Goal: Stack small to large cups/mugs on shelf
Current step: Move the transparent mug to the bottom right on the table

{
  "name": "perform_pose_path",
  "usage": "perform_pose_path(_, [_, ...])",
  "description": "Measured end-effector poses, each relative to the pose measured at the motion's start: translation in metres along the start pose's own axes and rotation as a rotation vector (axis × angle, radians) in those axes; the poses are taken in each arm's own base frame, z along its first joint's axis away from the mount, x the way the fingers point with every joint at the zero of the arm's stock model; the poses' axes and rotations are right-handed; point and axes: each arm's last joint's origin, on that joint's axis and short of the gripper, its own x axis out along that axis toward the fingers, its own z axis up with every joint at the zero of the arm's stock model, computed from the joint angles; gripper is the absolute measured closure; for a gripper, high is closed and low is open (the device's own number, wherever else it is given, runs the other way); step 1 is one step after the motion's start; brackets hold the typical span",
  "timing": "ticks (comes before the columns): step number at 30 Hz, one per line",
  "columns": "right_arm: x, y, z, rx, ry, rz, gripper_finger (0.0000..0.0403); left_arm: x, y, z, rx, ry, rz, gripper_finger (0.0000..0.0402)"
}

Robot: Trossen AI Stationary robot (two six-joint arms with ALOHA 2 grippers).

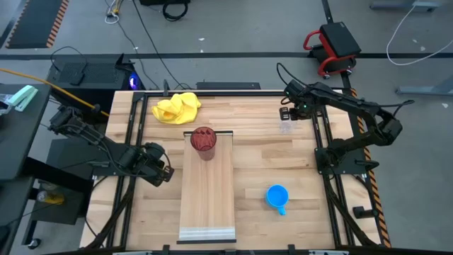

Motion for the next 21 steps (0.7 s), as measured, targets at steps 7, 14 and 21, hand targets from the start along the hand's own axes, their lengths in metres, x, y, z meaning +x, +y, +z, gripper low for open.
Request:
perform_pose_path(7, [0.009, 0.003, 0.003, -0.005, 0.017, -0.036, 0.0302, 0.000, -0.001, 0.000, -0.003, 0.000, -0.008, 0.0388])
perform_pose_path(14, [0.014, 0.008, 0.002, -0.022, 0.037, -0.045, 0.0302, 0.000, -0.001, 0.000, -0.004, 0.000, -0.009, 0.0385])
perform_pose_path(21, [0.012, 0.024, -0.012, -0.069, 0.035, -0.027, 0.0302, 0.000, -0.001, 0.000, -0.003, -0.016, -0.008, 0.0376])
